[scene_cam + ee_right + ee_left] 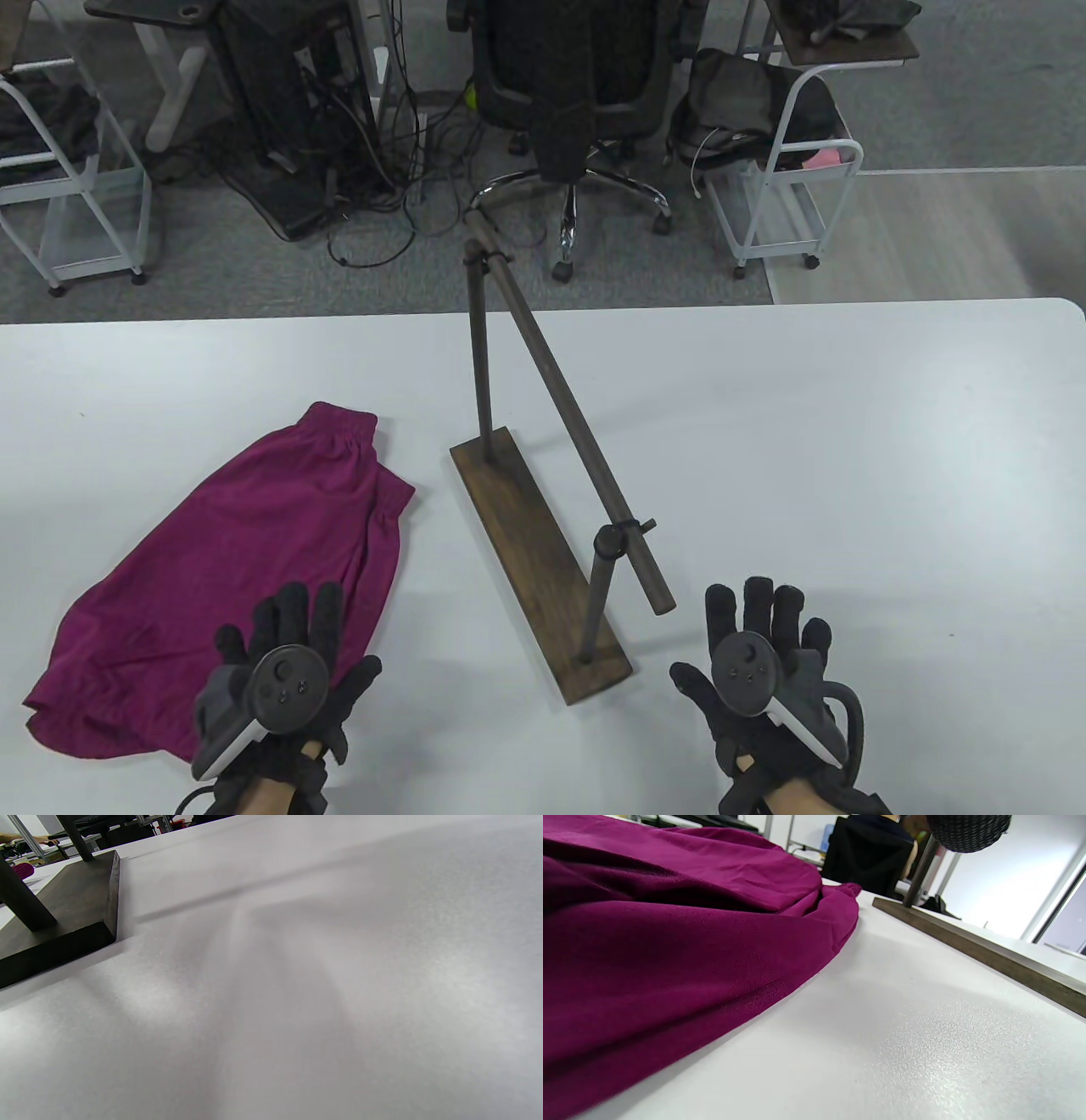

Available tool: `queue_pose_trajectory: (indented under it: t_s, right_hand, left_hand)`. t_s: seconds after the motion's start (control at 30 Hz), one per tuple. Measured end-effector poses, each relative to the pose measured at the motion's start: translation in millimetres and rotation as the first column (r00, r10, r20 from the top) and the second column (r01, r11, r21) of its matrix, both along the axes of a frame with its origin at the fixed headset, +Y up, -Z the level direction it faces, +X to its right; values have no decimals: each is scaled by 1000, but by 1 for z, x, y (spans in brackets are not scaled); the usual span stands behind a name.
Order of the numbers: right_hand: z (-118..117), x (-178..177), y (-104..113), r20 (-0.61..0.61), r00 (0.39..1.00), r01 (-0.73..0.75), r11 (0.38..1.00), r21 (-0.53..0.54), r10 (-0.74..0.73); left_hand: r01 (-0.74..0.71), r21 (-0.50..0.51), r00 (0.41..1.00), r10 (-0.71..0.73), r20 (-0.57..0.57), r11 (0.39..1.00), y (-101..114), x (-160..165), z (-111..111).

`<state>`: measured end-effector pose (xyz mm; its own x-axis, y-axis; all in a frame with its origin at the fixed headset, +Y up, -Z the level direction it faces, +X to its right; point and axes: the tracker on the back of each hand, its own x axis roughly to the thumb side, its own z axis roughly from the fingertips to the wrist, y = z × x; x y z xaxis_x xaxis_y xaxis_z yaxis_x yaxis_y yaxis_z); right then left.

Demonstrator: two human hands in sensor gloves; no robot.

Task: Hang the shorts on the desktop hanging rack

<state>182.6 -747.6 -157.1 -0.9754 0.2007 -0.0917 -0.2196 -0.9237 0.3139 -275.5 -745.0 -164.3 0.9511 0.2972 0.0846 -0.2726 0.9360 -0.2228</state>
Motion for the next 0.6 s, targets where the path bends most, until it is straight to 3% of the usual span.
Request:
queue_pose_trajectory:
  t_s: [0.3,0.6]
  right_hand:
    - [1,-3,0,-29,1000,-6,1000,8,6]
    - [1,-4,-1,-34,999,4,1000,-6,-5]
  left_hand:
    - [45,-50,999,-46,-20,998,-1,-4,-14]
    - [108,-161,993,-114,-23,981,2,-29,-50]
